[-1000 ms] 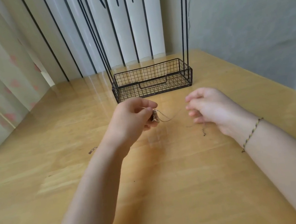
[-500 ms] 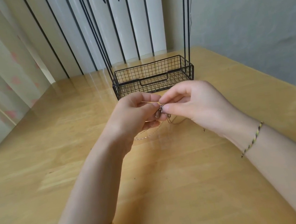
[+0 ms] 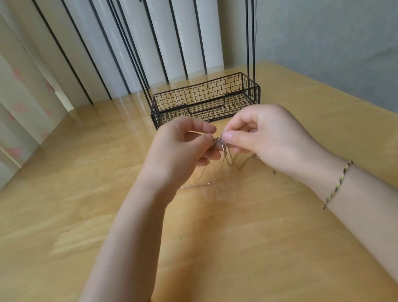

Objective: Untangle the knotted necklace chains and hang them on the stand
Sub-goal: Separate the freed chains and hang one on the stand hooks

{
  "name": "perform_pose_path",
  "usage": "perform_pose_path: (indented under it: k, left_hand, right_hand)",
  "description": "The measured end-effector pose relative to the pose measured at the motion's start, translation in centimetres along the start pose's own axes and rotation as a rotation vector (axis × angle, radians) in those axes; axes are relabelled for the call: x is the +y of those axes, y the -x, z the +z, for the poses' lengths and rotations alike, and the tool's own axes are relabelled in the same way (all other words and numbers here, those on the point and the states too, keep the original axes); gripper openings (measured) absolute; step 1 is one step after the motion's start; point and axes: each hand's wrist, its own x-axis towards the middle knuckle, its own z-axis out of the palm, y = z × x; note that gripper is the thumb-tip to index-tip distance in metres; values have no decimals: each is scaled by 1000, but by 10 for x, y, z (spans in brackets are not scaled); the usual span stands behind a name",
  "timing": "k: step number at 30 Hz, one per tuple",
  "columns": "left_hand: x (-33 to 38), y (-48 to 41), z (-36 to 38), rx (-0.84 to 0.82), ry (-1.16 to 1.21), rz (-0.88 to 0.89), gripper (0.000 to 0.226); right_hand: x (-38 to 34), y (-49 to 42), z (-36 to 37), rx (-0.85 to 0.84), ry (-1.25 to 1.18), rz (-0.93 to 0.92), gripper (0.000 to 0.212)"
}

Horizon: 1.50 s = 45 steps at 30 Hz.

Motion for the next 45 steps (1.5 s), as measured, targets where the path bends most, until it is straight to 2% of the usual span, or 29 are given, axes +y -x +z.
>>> perform_pose_path:
  k: [8,13,16,20,24,30,40,43,45]
  left_hand:
    - [1,0,1,39,-93,81,21]
    - [-1,0,-4,27,10,15,27]
    - [0,1,-3,-8,54,10,24]
    - [1,1,-2,-19,78,27,23]
    - [3,1,-2,-14,110,18,21]
    - [4,1,-1,-6,69,-4,27]
    - [6,1,1,-46,61,-54,32]
    - [6,1,2,-68,103,-93,24]
    - [4,1,2,-61,31,-60,16]
  right_hand:
    - [1,-1,-4,-6,-178,102,15]
    - [2,-3,-7,29,-234,133,20]
    - [2,-1,-2,-28,-213,117,15]
    - [2,1,2,-111,-214,68,24]
    - [0,1,3,-62,-179,49,11]
    - [-1,0,0,-25,-145,47,6]
    - [-2,0,1,-104,-373,192,12]
    - [-3,1,2,-81,-356,177,12]
    - [-3,1,1,-73,-371,166,14]
